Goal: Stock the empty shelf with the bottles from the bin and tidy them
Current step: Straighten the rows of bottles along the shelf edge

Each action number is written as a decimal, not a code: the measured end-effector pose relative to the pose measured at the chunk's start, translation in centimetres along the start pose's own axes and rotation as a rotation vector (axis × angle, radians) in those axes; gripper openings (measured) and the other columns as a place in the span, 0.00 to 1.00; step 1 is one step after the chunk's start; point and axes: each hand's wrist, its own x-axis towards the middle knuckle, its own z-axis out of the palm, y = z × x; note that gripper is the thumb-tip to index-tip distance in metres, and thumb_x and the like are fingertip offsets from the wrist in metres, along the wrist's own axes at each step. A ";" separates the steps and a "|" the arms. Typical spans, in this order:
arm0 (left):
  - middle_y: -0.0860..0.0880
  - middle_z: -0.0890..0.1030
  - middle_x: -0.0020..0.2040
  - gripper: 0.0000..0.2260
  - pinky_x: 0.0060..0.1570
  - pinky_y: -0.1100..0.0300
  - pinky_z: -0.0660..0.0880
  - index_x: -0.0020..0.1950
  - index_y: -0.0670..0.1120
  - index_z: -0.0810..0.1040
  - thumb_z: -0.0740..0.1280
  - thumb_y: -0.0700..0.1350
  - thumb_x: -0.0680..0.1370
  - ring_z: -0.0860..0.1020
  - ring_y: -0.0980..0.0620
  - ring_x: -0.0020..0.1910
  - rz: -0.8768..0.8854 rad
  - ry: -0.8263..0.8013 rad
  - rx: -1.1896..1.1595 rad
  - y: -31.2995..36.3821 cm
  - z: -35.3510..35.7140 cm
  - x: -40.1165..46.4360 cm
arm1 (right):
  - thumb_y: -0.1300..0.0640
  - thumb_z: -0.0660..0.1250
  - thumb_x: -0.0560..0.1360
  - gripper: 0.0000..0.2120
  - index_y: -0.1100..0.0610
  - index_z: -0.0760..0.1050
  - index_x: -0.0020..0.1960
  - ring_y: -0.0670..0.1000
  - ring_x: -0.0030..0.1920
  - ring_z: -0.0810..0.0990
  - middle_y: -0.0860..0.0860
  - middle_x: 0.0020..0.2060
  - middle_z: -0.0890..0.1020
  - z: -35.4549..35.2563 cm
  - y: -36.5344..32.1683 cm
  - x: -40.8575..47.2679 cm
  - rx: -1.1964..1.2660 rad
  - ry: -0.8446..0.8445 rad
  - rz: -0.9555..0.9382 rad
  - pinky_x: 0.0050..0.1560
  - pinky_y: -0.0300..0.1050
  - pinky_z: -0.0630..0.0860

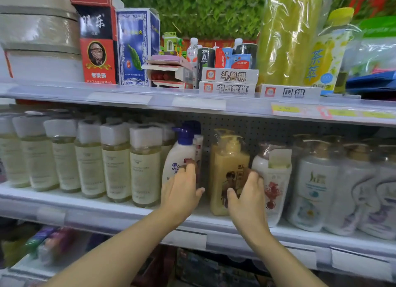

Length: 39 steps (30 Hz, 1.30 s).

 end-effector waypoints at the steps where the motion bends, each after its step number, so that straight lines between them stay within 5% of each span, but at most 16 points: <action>1: 0.49 0.76 0.57 0.18 0.41 0.62 0.67 0.62 0.48 0.64 0.66 0.53 0.77 0.77 0.51 0.53 -0.005 0.000 0.004 0.2 0.0 0.1 | 0.60 0.66 0.76 0.21 0.56 0.61 0.65 0.43 0.52 0.64 0.51 0.60 0.67 -0.4 -0.1 0.2 0.001 -0.002 -0.027 0.52 0.36 0.64; 6: 0.49 0.73 0.58 0.21 0.46 0.56 0.74 0.65 0.49 0.62 0.66 0.52 0.77 0.77 0.49 0.54 -0.021 0.045 0.021 0.1 -0.5 -0.3 | 0.60 0.65 0.77 0.18 0.57 0.63 0.63 0.46 0.49 0.67 0.53 0.58 0.67 -1.5 -1.2 1.2 -0.071 -0.045 -0.135 0.48 0.37 0.65; 9: 0.50 0.71 0.58 0.21 0.48 0.58 0.75 0.64 0.49 0.63 0.68 0.51 0.76 0.74 0.51 0.56 -0.024 0.122 0.041 -0.6 -1.4 0.0 | 0.60 0.63 0.77 0.19 0.59 0.62 0.66 0.52 0.57 0.70 0.57 0.64 0.64 -1.5 -2.1 1.8 -0.164 -0.082 -0.177 0.57 0.42 0.70; 13: 0.50 0.71 0.55 0.20 0.43 0.61 0.68 0.60 0.49 0.64 0.69 0.52 0.75 0.72 0.53 0.51 -0.113 0.156 0.032 -1.4 -2.5 1.2 | 0.64 0.64 0.76 0.36 0.59 0.48 0.77 0.58 0.68 0.68 0.57 0.76 0.45 -1.6 -3.8 3.6 -0.263 -0.126 -0.120 0.65 0.45 0.70; 15: 0.48 0.72 0.54 0.20 0.44 0.60 0.70 0.59 0.48 0.66 0.70 0.53 0.74 0.72 0.51 0.51 -0.173 0.114 0.046 -1.8 -2.7 1.6 | 0.66 0.64 0.75 0.43 0.55 0.37 0.78 0.60 0.76 0.55 0.55 0.76 0.38 -1.3 -4.4 5.0 -0.276 -0.193 -0.057 0.72 0.49 0.64; 17: 0.47 0.73 0.53 0.18 0.47 0.57 0.74 0.56 0.46 0.68 0.69 0.54 0.74 0.74 0.50 0.50 -0.197 0.065 0.070 -2.2 -2.6 1.9 | 0.65 0.64 0.74 0.47 0.53 0.32 0.77 0.60 0.77 0.50 0.57 0.77 0.41 -0.9 -4.8 6.3 -0.285 -0.255 0.016 0.73 0.52 0.60; 19: 0.47 0.74 0.52 0.16 0.48 0.56 0.75 0.55 0.45 0.70 0.68 0.55 0.75 0.75 0.49 0.50 -0.179 0.024 0.089 -2.6 -2.6 2.1 | 0.66 0.65 0.74 0.48 0.51 0.31 0.76 0.60 0.74 0.58 0.59 0.76 0.50 -0.6 -5.2 7.3 -0.303 -0.301 0.092 0.70 0.51 0.66; 25: 0.47 0.75 0.53 0.14 0.45 0.60 0.73 0.56 0.46 0.70 0.67 0.52 0.77 0.75 0.51 0.48 -0.133 0.033 0.039 -3.7 -2.3 2.0 | 0.60 0.76 0.66 0.46 0.47 0.48 0.72 0.62 0.69 0.64 0.58 0.69 0.59 -0.2 -5.2 8.1 -0.374 -0.249 0.079 0.63 0.53 0.72; 31: 0.46 0.72 0.55 0.23 0.47 0.55 0.73 0.65 0.46 0.60 0.66 0.51 0.76 0.75 0.47 0.52 -0.031 0.047 -0.006 -4.9 -1.6 1.0 | 0.57 0.75 0.69 0.39 0.53 0.53 0.70 0.56 0.56 0.76 0.52 0.51 0.72 -1.0 -6.2 8.2 -0.385 -0.304 0.088 0.49 0.45 0.73; 35: 0.47 0.70 0.56 0.24 0.44 0.56 0.72 0.65 0.47 0.60 0.67 0.52 0.76 0.74 0.47 0.53 0.008 0.044 -0.021 -5.1 -1.3 0.5 | 0.61 0.71 0.73 0.42 0.54 0.46 0.75 0.53 0.55 0.74 0.56 0.60 0.72 -1.2 -6.4 7.5 -0.213 -0.321 0.150 0.48 0.40 0.68; 39: 0.48 0.69 0.58 0.25 0.46 0.55 0.73 0.67 0.49 0.58 0.68 0.51 0.75 0.74 0.48 0.55 0.032 0.045 -0.033 -4.6 -1.3 0.4 | 0.58 0.75 0.69 0.40 0.57 0.54 0.72 0.56 0.60 0.75 0.57 0.62 0.73 -0.9 -6.0 7.2 -0.158 -0.324 0.043 0.56 0.45 0.73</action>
